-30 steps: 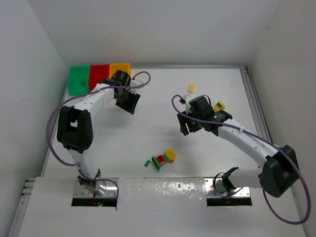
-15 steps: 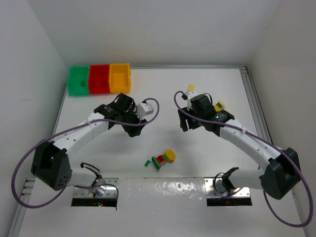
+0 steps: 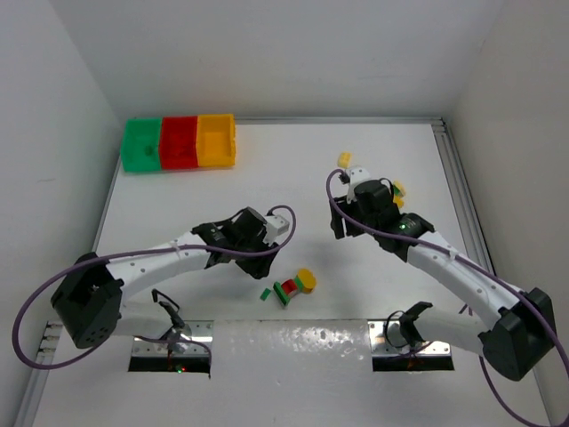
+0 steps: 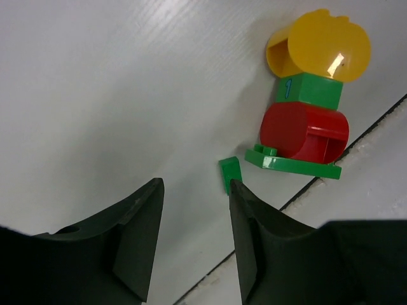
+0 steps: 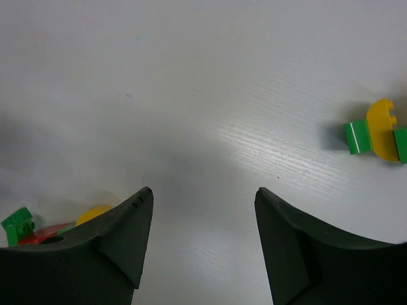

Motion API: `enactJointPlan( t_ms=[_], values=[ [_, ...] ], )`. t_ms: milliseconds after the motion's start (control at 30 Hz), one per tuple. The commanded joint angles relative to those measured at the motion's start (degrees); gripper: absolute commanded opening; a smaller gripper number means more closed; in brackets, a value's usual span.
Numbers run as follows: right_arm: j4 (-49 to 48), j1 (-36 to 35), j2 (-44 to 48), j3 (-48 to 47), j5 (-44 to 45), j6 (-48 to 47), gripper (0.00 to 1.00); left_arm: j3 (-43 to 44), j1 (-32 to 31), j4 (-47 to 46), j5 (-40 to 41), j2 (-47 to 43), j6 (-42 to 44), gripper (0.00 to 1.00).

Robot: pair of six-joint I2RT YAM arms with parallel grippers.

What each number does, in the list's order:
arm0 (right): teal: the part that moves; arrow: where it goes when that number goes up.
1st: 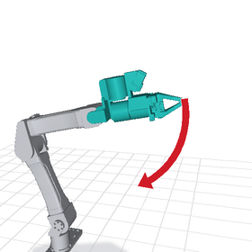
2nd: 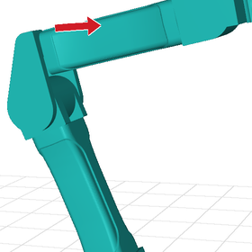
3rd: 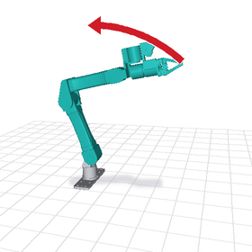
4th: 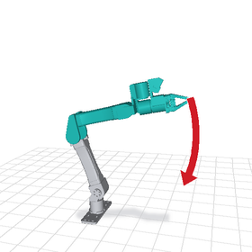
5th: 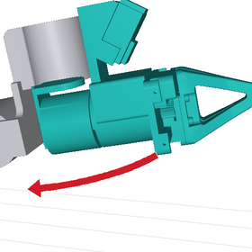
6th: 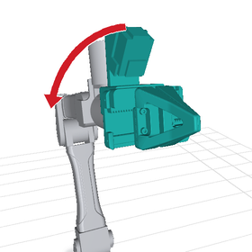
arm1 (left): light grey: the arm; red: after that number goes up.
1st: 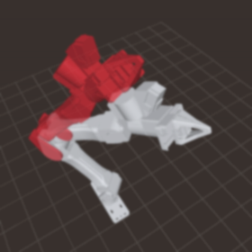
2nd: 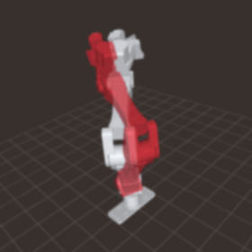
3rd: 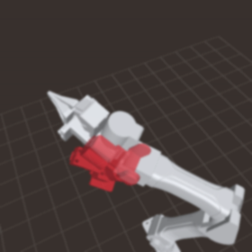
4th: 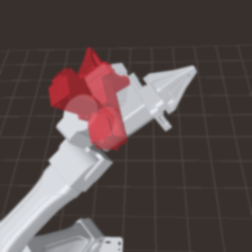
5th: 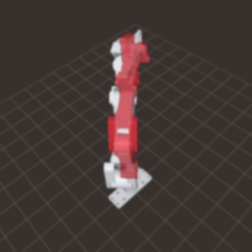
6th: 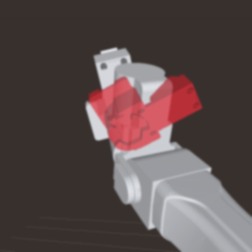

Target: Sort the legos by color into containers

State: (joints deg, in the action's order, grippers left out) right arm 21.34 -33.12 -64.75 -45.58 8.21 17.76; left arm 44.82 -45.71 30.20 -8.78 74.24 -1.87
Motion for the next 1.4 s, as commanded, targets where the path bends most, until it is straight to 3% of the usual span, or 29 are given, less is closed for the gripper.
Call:
enactJointPlan(
  t_ms=[0,167,500,967,1100,1167,1233,1367],
  values=[
    [-3.5,0.0,2.5,2.1,2.0,-0.9,0.65,-1.7,-3.7,-3.2,5.9,-3.0,-10.7,0.43],
    [-2.2,0.0,6.2,4.8,4.8,0.5,0.66,-2.8,-9.7,-2.8,7.5,-3.0,-12.6,0.44],
    [-1.0,0.0,8.4,7.5,7.2,-0.1,0.68,-10.5,-9.7,-5.0,4.9,-3.2,-19.7,0.44],
    [0.3,0.0,10.3,9.1,9.0,-1.1,0.69,-6.9,-12.3,-11.6,7.7,12.1,-15.0,0.46],
    [0.9,0.0,11.5,9.5,10.4,-2.2,0.70,-6.3,-13.0,-11.6,7.9,14.6,-14.3,0.26],
    [1.5,0.0,12.2,9.3,11.0,-2.7,0.71,-7.0,-13.4,-10.5,6.8,13.8,-14.3,0.24],
    [1.9,0.0,12.7,9.1,11.7,-3.3,0.72,-7.2,-14.0,-8.9,5.9,12.3,-14.4,0.27],
    [2.2,0.0,13.2,9.2,12.0,-3.5,0.72,-10.1,-15.9,-8.2,6.1,6.3,-15.5,0.43]
  ],
)
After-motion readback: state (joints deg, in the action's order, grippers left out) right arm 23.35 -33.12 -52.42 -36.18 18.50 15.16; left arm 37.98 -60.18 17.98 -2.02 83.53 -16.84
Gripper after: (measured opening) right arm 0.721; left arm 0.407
